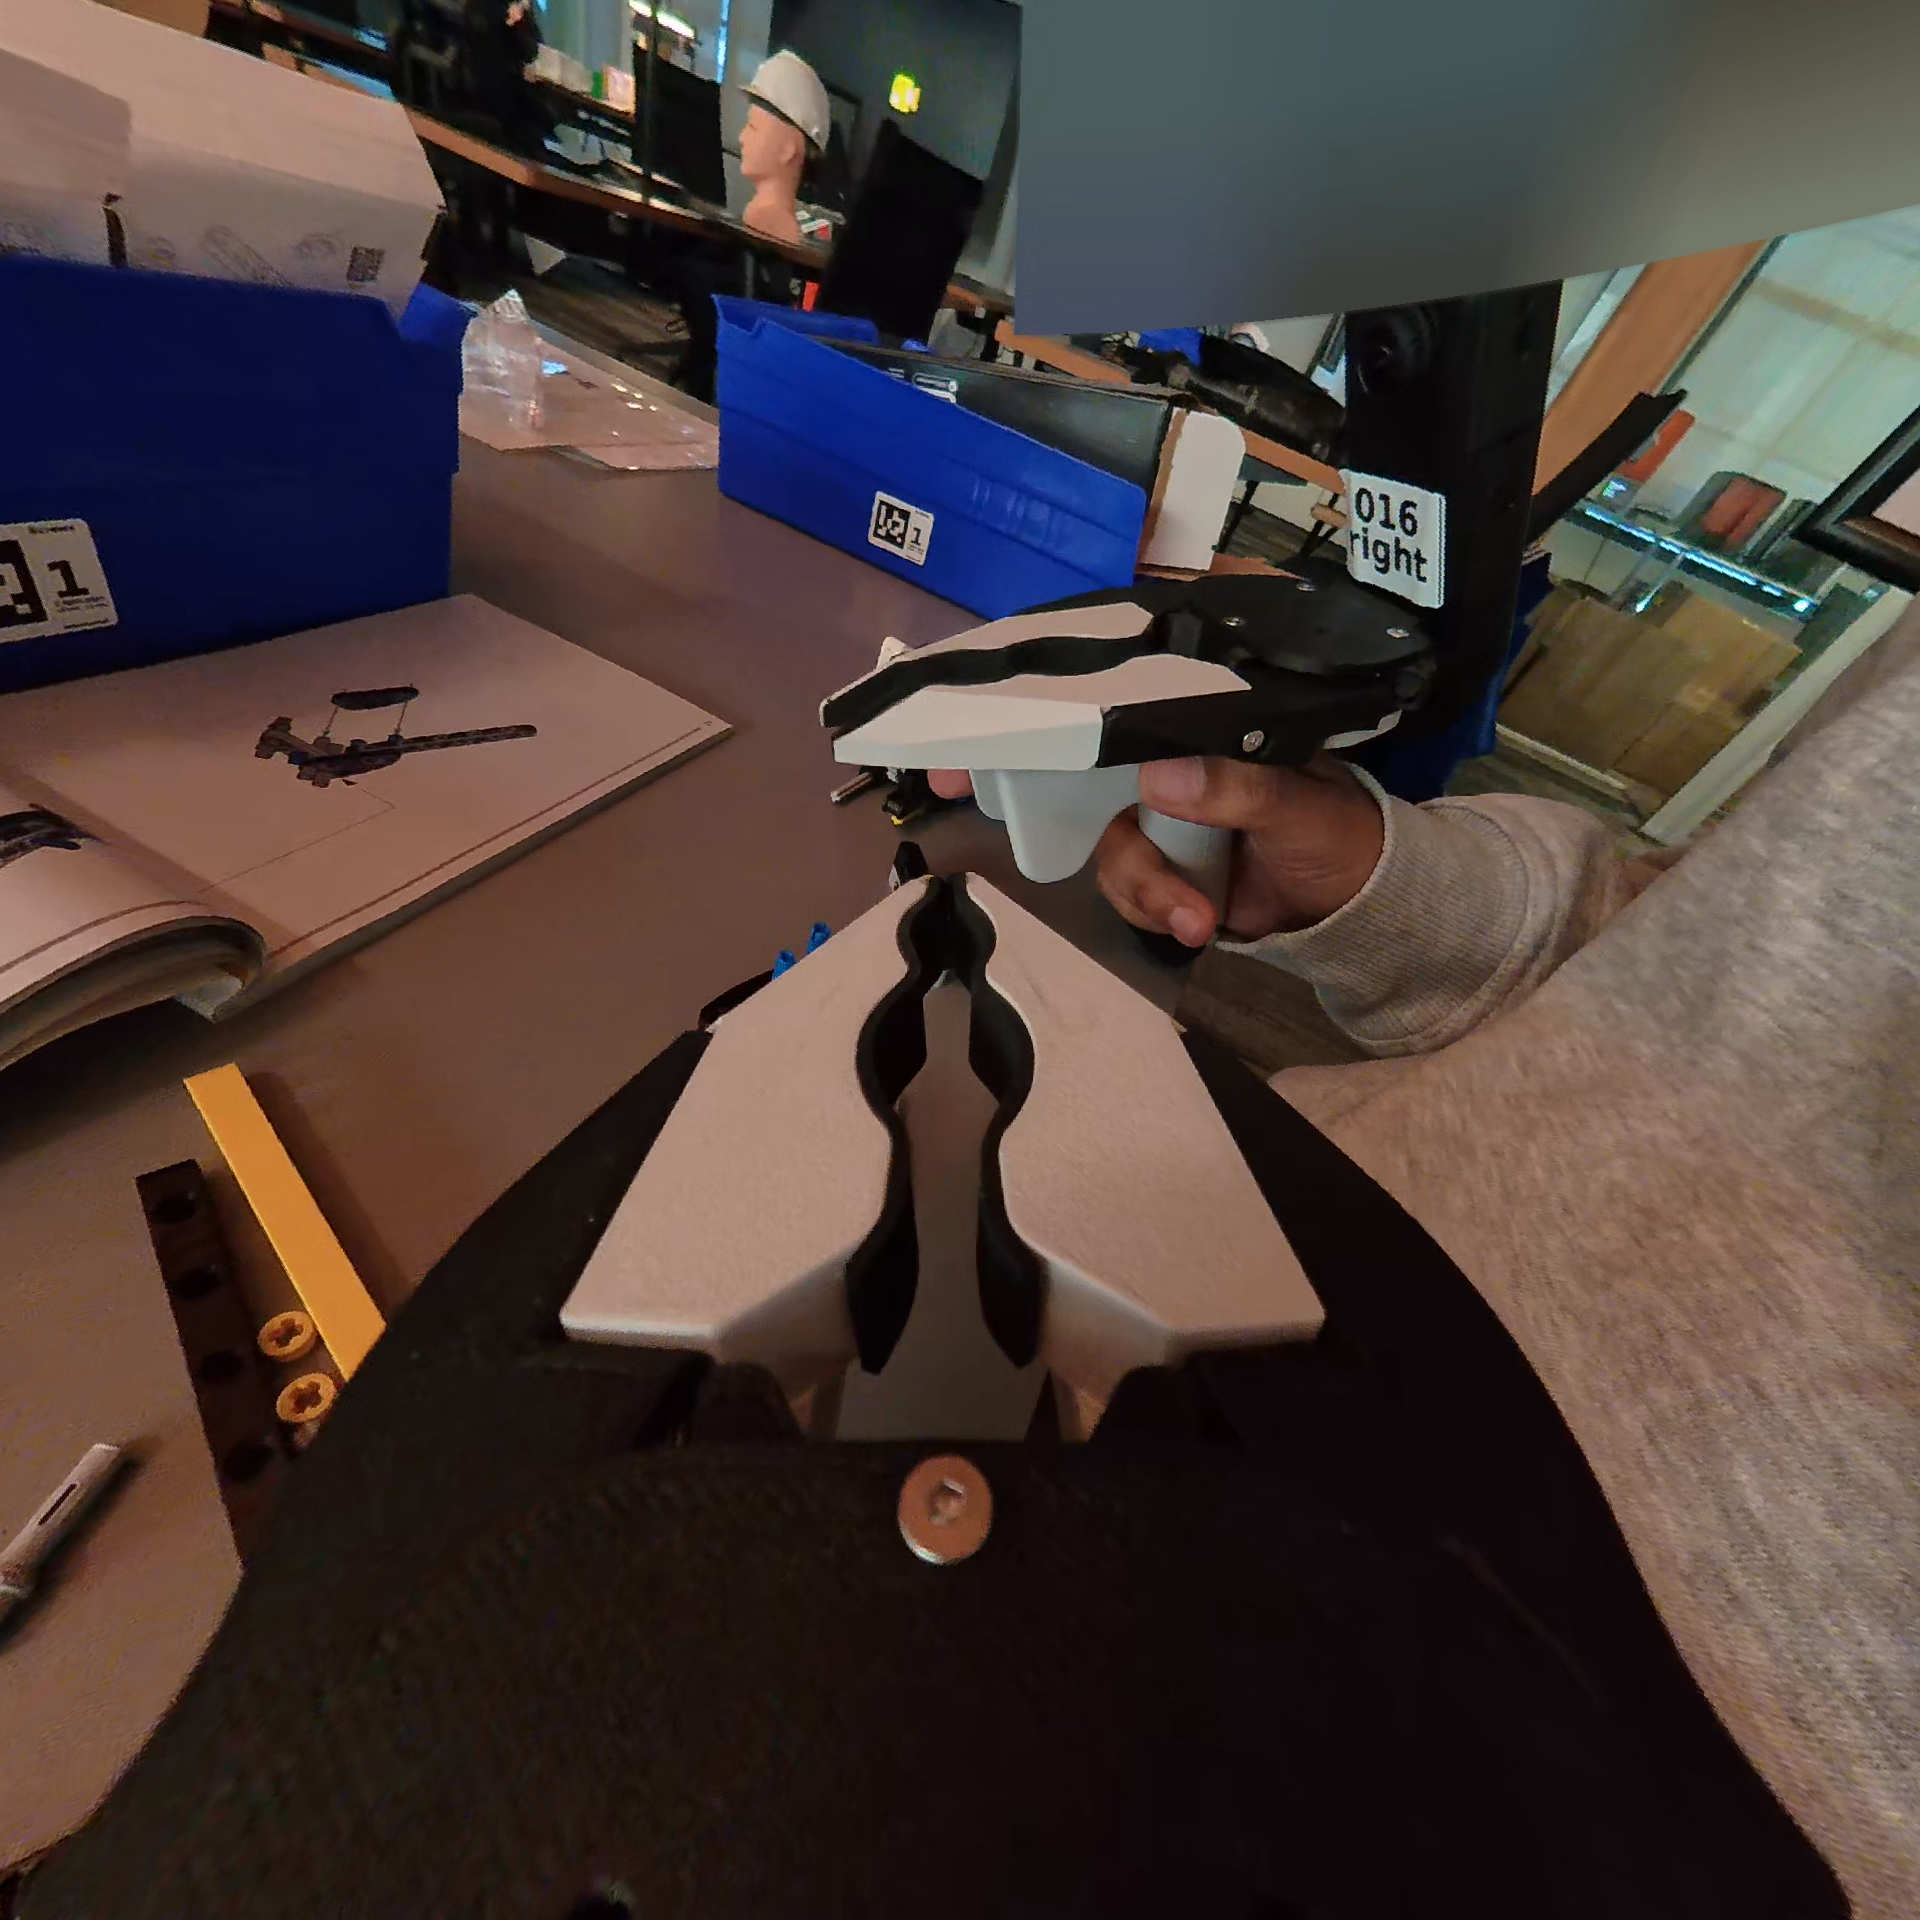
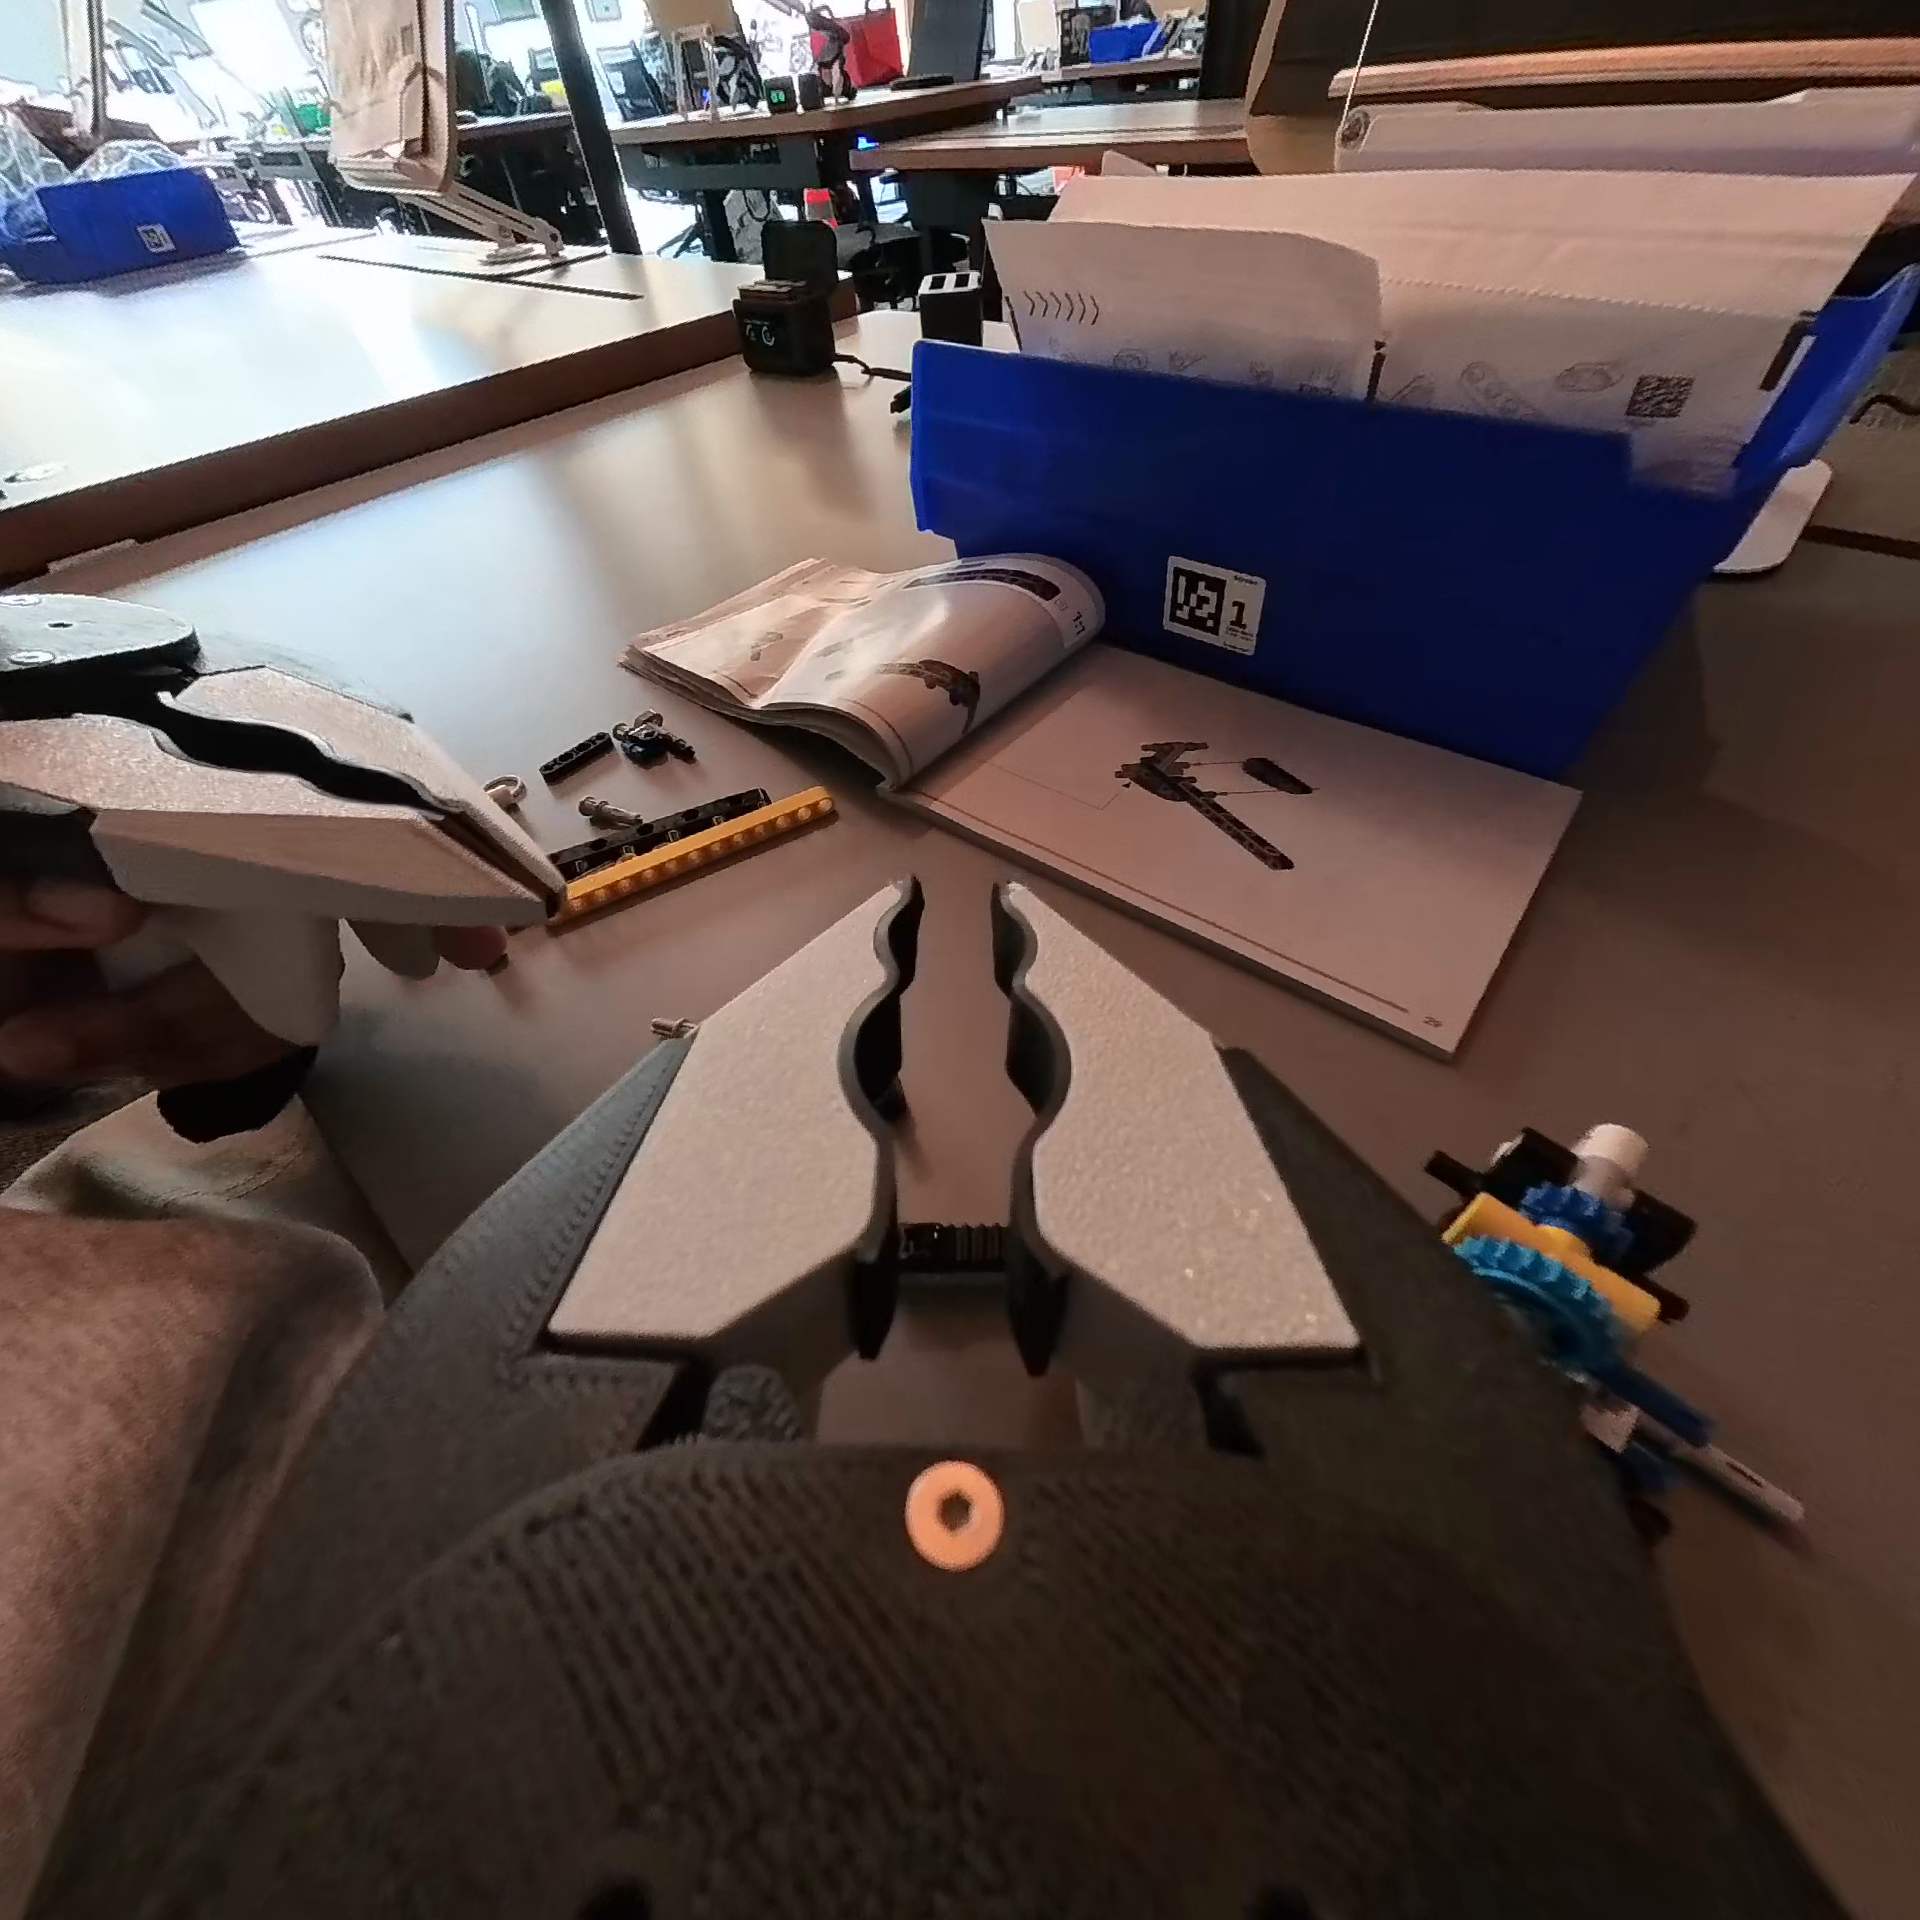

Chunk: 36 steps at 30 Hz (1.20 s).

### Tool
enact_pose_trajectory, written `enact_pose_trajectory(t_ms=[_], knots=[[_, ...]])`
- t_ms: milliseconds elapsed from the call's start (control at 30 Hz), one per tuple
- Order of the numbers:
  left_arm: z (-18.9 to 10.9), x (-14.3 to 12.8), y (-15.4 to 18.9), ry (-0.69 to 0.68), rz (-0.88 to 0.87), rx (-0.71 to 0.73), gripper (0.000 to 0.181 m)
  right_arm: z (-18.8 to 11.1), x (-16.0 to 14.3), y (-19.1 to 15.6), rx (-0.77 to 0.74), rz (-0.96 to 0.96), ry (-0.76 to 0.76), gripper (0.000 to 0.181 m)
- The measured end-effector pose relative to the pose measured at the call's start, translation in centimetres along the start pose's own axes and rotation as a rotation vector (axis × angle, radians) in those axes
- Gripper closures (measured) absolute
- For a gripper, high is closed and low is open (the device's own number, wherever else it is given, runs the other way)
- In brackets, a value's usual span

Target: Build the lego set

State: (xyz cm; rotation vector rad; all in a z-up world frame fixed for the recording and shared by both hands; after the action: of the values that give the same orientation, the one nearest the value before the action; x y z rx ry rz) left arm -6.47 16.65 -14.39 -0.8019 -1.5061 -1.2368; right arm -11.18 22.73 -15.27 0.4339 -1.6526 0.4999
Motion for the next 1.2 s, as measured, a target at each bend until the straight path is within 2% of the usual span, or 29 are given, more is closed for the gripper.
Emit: enact_pose_trajectory(t_ms=[633,800,1100,1200], knots=[[-0.2,0.5,-0.2,0.021,-0.013,0.006,0.181,0.1,-0.1,0.0,0.002,0.006,-0.006,0.168],[-0.7,0.6,-1.2,-0.005,0.073,0.051,0.181,0.1,-0.1,0.0,0.002,0.008,-0.005,0.168],[-2.9,3.3,-3.7,0.101,-0.007,0.116,0.181,0.1,-0.1,0.0,0.002,0.01,-0.006,0.168],[-5.3,5.4,-6.3,0.17,0.0,0.234,0.181,0.1,-0.1,0.1,0.001,0.014,-0.005,0.168]])
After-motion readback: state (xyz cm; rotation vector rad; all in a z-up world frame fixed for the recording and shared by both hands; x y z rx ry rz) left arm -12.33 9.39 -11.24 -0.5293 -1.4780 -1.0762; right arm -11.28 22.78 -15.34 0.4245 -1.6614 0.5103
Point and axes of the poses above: each gripper's, where its closed fingertips meet, z out along the fingers, x out of its top, y = z × x across the jaws, the point moved 1 cm from there along -z, back along the fingers, and after that the axes turned 9 degrees about y, right-handed, at the moved point
